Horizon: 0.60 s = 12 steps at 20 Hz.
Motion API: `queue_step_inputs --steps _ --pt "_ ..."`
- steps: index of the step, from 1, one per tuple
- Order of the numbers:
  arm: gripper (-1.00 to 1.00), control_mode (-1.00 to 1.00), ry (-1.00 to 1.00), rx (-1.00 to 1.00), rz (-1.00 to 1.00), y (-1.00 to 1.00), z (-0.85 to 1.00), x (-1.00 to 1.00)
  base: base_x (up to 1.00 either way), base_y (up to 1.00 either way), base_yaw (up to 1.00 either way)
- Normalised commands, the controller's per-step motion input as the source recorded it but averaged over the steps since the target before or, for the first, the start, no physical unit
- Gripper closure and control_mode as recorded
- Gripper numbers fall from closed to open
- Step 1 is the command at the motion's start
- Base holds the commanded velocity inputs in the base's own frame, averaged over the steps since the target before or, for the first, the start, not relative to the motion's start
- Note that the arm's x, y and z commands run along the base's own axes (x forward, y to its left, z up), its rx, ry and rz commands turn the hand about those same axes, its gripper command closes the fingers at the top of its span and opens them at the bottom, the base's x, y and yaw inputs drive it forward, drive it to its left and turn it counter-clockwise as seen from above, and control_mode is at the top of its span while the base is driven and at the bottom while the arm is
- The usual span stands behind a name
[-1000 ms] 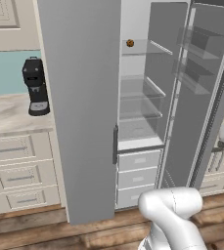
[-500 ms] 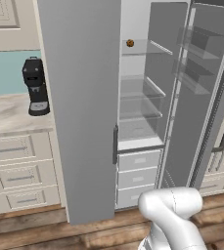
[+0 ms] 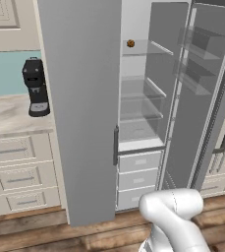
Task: There's a fish in the fridge that needs to be moved to the freezer for freezing. Pick up the fish from the fridge, place it on any shelf in the freezer, and close the fridge and freezer doors when done.
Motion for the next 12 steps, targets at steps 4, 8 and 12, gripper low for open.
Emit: queue_step_inputs --steps 4,8,12 --pt "-1.00 -1.00 -0.18 0.00 0.16 -0.47 -0.17 0.28 0.00 0.00 0.00" --pt "-1.00 -1.00 -0.12 0.00 0.15 -0.37 -0.27 0.44 0.00 0.00 0.00" --pt "-1.00 -1.00 -0.13 -0.02 0.16 -0.18 -0.08 0.51 0.00 0.00 0.00"
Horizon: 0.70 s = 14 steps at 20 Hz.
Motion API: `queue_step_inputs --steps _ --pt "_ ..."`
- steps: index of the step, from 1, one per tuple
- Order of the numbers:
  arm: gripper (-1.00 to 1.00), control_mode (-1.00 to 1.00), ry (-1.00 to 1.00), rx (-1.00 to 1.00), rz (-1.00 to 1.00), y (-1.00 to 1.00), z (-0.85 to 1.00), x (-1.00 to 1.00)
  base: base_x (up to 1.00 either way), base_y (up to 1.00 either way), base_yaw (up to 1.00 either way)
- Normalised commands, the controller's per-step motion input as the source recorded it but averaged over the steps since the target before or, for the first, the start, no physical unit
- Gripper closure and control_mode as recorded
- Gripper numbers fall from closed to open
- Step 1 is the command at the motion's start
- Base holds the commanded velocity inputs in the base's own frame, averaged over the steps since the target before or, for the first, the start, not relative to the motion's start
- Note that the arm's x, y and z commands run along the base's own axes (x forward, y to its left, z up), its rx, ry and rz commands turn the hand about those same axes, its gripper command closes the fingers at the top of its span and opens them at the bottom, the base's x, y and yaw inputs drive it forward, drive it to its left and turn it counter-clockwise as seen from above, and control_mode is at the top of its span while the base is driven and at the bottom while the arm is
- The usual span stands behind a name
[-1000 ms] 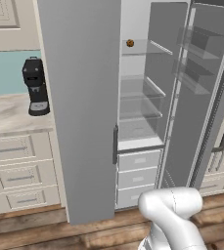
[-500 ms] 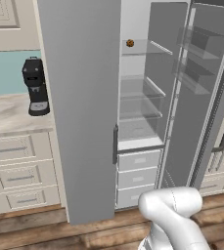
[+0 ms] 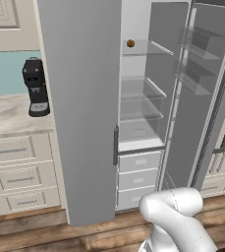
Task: There's a fish in the fridge that needs to be moved to the freezer for freezing. Pick up the fish from the fridge, place it on any shelf in the freezer, and close the fridge and freezer doors when done.
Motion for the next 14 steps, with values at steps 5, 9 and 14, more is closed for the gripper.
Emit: queue_step_inputs --steps 5,9,14 --pt "-1.00 -1.00 -0.21 -0.02 0.11 -0.21 -0.04 0.27 0.00 0.00 0.00" --pt "-1.00 -1.00 -0.23 -0.09 0.04 -0.26 -0.15 0.11 0.00 0.00 0.00" --pt "-1.00 -1.00 -0.12 -0.12 0.01 -0.05 -0.22 0.30 0.00 0.00 0.00"
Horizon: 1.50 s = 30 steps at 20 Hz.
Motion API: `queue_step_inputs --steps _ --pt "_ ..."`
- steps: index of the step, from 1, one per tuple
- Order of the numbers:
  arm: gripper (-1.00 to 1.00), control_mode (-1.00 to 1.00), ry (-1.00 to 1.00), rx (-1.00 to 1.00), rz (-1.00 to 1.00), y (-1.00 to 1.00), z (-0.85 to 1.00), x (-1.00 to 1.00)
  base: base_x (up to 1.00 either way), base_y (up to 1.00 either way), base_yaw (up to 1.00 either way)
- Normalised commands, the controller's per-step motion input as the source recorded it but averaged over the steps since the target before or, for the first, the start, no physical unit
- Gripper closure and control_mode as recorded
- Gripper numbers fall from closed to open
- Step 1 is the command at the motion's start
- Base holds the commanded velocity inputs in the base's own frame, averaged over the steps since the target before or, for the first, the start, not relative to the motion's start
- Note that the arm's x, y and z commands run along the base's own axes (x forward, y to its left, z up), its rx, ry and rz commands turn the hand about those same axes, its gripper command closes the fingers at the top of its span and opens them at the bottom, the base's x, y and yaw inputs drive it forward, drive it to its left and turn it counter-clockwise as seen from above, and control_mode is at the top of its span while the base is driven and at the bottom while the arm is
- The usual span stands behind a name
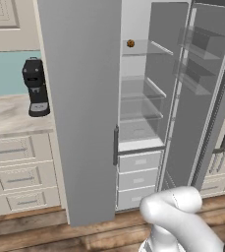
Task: There's a fish in the fridge that needs to be moved to the freezer for freezing. Pick up the fish from the fridge, place it on any shelf in the freezer, and close the fridge and freezer doors when done.
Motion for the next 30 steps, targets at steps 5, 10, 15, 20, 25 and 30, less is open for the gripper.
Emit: queue_step_inputs --steps 5,10,15,20,25,30 --pt "-1.00 -1.00 0.02 0.00 0.00 -0.06 -0.06 0.24 0.00 0.00 0.00" --pt "-1.00 -1.00 0.00 0.00 0.00 -0.22 -0.04 0.23 0.00 0.00 0.00" --pt "-1.00 -1.00 -0.04 0.00 0.00 -0.21 -0.18 0.42 0.00 0.00 0.00" --pt "-1.00 -1.00 -0.11 -0.02 0.00 -0.08 -0.25 0.25 0.00 0.00 0.00" --pt "-1.00 -1.00 -0.07 -0.06 0.00 -0.05 -0.18 0.32 0.00 0.00 0.00" --pt "-1.00 -1.00 0.00 -0.01 0.00 -0.09 0.00 0.42 0.00 0.00 0.00"
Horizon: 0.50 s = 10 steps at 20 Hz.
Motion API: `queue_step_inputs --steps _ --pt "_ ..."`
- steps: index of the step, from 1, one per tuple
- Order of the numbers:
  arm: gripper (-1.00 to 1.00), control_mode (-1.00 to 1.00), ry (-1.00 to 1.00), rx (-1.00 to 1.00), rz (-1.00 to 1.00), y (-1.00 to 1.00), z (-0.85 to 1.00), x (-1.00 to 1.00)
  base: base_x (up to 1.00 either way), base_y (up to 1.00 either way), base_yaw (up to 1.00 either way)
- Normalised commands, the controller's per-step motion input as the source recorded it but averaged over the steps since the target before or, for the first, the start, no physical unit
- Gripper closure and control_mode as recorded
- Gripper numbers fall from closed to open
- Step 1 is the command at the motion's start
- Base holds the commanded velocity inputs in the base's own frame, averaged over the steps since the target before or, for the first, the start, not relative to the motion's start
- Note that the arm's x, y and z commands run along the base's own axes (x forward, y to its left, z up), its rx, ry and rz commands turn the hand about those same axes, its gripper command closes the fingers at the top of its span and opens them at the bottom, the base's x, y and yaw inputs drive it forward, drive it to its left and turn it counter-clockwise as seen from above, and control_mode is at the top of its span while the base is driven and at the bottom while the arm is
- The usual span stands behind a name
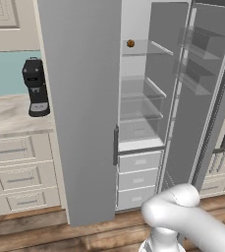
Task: There's a fish in the fridge that needs to be moved to the freezer for freezing. Pick up the fish from the fridge, place it on any shelf in the freezer, and close the fridge and freezer doors when done.
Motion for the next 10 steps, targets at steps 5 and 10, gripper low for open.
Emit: queue_step_inputs --steps 5,10 --pt "-1.00 -1.00 0.00 0.00 0.00 -0.03 -0.02 0.33 0.00 0.00 0.00" --pt "-1.00 -1.00 -0.01 -0.01 0.01 -0.07 -0.13 0.40 0.00 0.00 0.00"
